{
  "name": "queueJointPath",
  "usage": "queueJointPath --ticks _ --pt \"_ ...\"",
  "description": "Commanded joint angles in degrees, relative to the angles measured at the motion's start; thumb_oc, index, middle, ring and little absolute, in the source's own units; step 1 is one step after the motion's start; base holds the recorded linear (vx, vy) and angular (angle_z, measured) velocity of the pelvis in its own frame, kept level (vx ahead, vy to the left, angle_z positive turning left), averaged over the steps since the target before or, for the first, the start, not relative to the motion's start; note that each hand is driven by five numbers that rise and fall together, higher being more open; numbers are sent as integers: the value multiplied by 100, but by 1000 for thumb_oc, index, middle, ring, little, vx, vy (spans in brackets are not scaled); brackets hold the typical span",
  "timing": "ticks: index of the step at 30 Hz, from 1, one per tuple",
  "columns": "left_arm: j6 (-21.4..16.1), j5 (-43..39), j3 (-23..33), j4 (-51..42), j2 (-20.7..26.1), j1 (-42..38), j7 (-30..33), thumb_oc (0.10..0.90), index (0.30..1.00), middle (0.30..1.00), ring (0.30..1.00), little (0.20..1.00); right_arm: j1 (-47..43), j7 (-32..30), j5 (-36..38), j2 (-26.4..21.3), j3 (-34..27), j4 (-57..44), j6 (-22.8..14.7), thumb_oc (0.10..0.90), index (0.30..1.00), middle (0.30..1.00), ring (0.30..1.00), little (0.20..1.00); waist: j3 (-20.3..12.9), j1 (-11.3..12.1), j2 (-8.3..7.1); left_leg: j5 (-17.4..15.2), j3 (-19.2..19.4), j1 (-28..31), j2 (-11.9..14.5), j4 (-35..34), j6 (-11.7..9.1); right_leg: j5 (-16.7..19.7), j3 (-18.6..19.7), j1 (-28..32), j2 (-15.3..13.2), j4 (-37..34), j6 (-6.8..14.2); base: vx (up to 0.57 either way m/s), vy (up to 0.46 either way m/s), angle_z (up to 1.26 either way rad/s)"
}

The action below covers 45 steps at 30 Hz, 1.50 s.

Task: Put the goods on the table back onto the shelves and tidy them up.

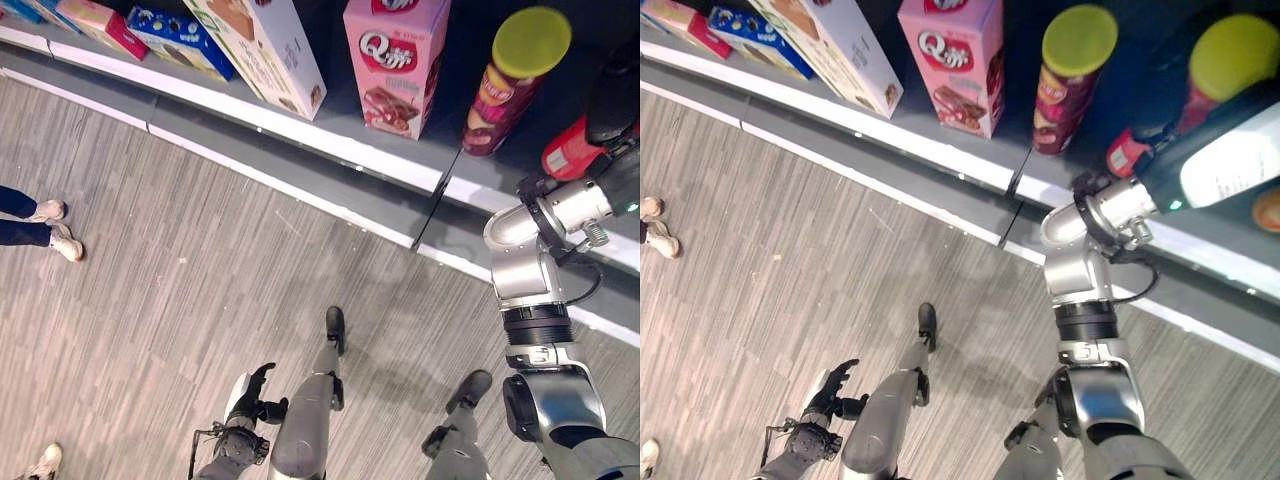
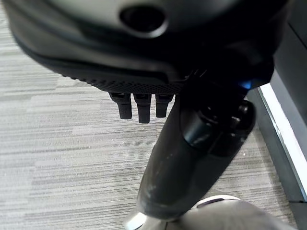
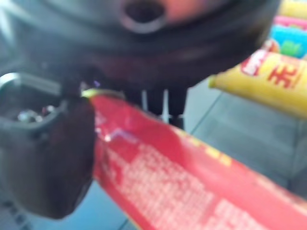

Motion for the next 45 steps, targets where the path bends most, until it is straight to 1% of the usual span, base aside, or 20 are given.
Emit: queueJointPath --ticks 1,5,6,7,11,19,21,22,24,25,27,28,29,30,31,32,33,37,45 --pt "-329 240 -212 -121 30 -98 298 800 900 900 900 900 -437 -151 -671 -610 86 -429 -193 400 300 300 300 300 -278 22 71 -723 -363 -486 -33 567 -175 -528 262 -361 -182 538 -81 0 0 0" --pt "-350 238 -180 -208 51 -85 365 800 900 900 900 900 -520 -149 -739 -682 134 -489 -147 400 300 300 300 300 -259 30 109 -737 -351 -582 -63 572 -174 -519 311 -511 -248 589 -52 -1 8 0" --pt "-367 214 -163 -258 62 -69 368 800 900 900 900 900 -560 -143 -771 -770 151 -499 -99 400 300 300 300 300 -232 17 141 -727 -326 -649 -98 585 -173 -502 341 -599 -277 623 -43 -106 41 -4" --pt "-372 208 -159 -266 69 -57 373 800 900 900 900 900 -574 -144 -775 -801 153 -488 -73 400 300 300 300 300 -190 18 166 -628 -263 -712 -99 610 -131 -410 280 -663 -307 646 -80 -114 48 -4" --pt "-382 169 -109 -298 45 -15 395 800 900 900 900 900 -627 -180 -789 -953 143 -405 68 400 300 300 300 300 -169 -10 203 -590 -229 -757 -116 544 -129 -377 332 -766 -337 662 -55 -24 18 -5" --pt "-376 142 2 -292 69 -17 428 800 900 900 900 900 -549 -287 -805 -1072 2 -283 288 400 300 300 300 300 -161 -61 149 -570 -195 -713 -62 501 -153 -365 341 -761 -293 639 -59 5 -14 -1" --pt "-380 102 13 -303 76 -8 417 800 900 900 900 900 -560 -300 -782 -1074 -7 -249 308 400 300 300 300 300 -162 -68 140 -565 -195 -701 -53 492 -161 -366 341 -750 -283 630 -63 54 -37 -2" --pt "-377 90 22 -299 74 -7 414 800 900 900 900 900 -566 -295 -787 -1088 -7 -230 321 400 300 300 300 300 -201 -75 119 -656 -248 -651 -46 456 -206 -456 406 -700 -262 606 -22 90 -46 0" --pt "-377 71 14 -282 71 -13 394 800 900 900 900 900 -551 -288 -714 -1062 -14 -117 280 400 300 300 300 300 -180 -91 98 -646 -255 -642 -17 437 -215 -454 394 -692 -231 589 -23 18 -48 1" --pt "-380 72 10 -282 75 -9 395 800 900 900 900 900 -548 -293 -711 -1061 -16 -111 275 436 354 354 354 354 -142 -90 109 -550 -198 -690 -17 469 -173 -367 326 -736 -243 607 -66 -62 -22 1" --pt "-382 62 2 -273 67 -32 408 800 900 900 900 900 -560 -298 -585 -958 -15 -24 170 711 766 766 766 766 -132 -90 111 -539 -196 -684 -7 444 -177 -366 320 -731 -234 596 -66 7 -13 -2" --pt "-375 71 3 -268 58 -45 404 800 900 900 900 900 -555 -300 -532 -915 -15 21 117 643 665 665 665 665 -167 -91 95 -630 -258 -633 0 399 -222 -455 383 -682 -215 570 -25 0 0 0" --pt "-385 71 -17 -257 46 -60 413 800 900 900 900 900 -529 -304 -358 -768 -48 89 -40 800 900 900 900 900 -116 -91 102 -533 -203 -683 2 435 -181 -366 308 -721 -223 589 -70 0 0 0" --pt "-384 75 -24 -251 43 -65 414 800 900 900 900 900 -520 -288 -291 -724 -44 151 -115 800 900 900 900 900 -112 -89 101 -535 -205 -682 0 438 -178 -364 306 -719 -220 589 -72 0 0 0" --pt "-385 70 -30 -234 39 -69 412 800 900 900 900 900 -521 -288 -223 -676 -49 186 -186 800 900 900 900 900 -146 -85 93 -646 -265 -622 8 404 -227 -468 366 -667 -203 575 -28 0 0 0" --pt "-384 67 -39 -228 37 -66 415 800 900 900 900 900 -508 -305 -128 -621 -80 229 -240 800 900 900 900 900 -105 -87 111 -540 -214 -679 3 436 -176 -366 304 -718 -216 589 -75 94 -16 1" --pt "-378 63 -37 -221 29 -68 426 800 900 900 900 900 -491 -324 -26 -546 -93 294 -322 800 900 900 900 900 -144 -88 94 -654 -273 -619 5 402 -226 -464 366 -657 -199 564 -25 0 0 0" --pt "-359 57 -53 -159 2 -77 452 800 900 900 900 900 -410 -381 180 -431 -111 349 -528 800 900 900 900 900 -138 -87 73 -671 -294 -608 -2 417 -224 -477 337 -625 -192 567 -29 24 -6 0" --pt "-354 47 -63 -134 -1 -30 476 800 900 900 900 900 -339 -454 177 -416 -139 348 -501 800 900 900 900 900 -166 -81 3 -684 -329 -584 8 419 -227 -469 298 -572 -164 541 -28 0 0 0"
